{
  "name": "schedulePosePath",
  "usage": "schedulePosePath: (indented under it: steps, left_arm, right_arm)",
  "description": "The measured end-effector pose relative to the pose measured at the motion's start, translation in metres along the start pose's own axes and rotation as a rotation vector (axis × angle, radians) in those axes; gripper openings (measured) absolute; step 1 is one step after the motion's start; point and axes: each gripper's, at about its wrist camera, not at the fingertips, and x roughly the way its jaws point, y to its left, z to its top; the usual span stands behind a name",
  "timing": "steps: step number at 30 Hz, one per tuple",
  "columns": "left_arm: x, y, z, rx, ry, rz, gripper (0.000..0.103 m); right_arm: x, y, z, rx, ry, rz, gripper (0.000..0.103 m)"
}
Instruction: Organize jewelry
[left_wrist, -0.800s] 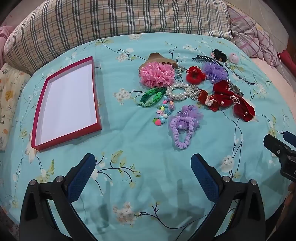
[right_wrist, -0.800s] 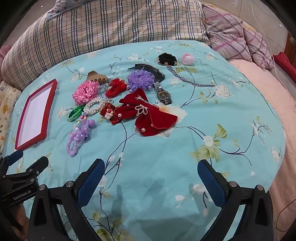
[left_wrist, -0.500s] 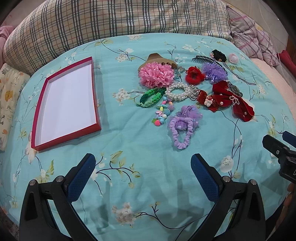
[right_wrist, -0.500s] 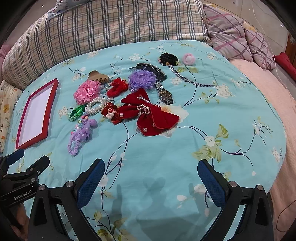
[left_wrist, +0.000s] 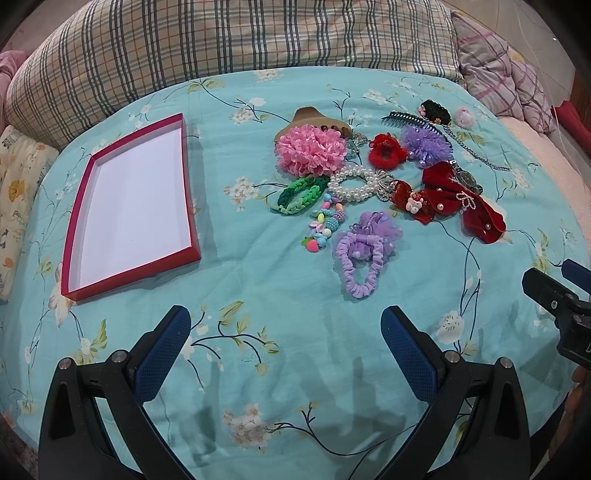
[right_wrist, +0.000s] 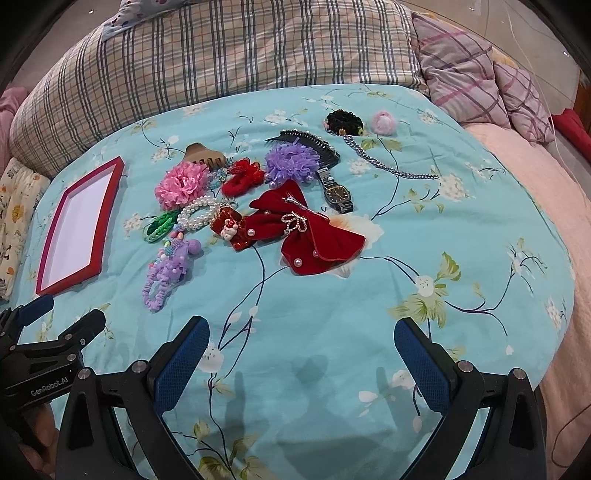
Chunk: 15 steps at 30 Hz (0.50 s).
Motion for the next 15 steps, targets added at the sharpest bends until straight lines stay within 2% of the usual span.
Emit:
schedulePosePath:
  steps: [10,13,15]
  left_arm:
    - [-0.001,-0.002,-0.001,-0.003,0.001,-0.009,0.103]
    - [0.006,0.008,-0.003,0.004,0.012,-0.014,0.103]
    - [0.007,0.009,-0.003,-0.002,0.022,-0.035,0.103]
  right_arm:
    - [0.002,0.000,0.001,0.003,0.009,0.011,0.101]
    - [0.003,-0.001,0.002,0.002,0.010,0.016,0.101]
    - [0.004,-0.001,0.003,0.002,0.010,0.019,0.101]
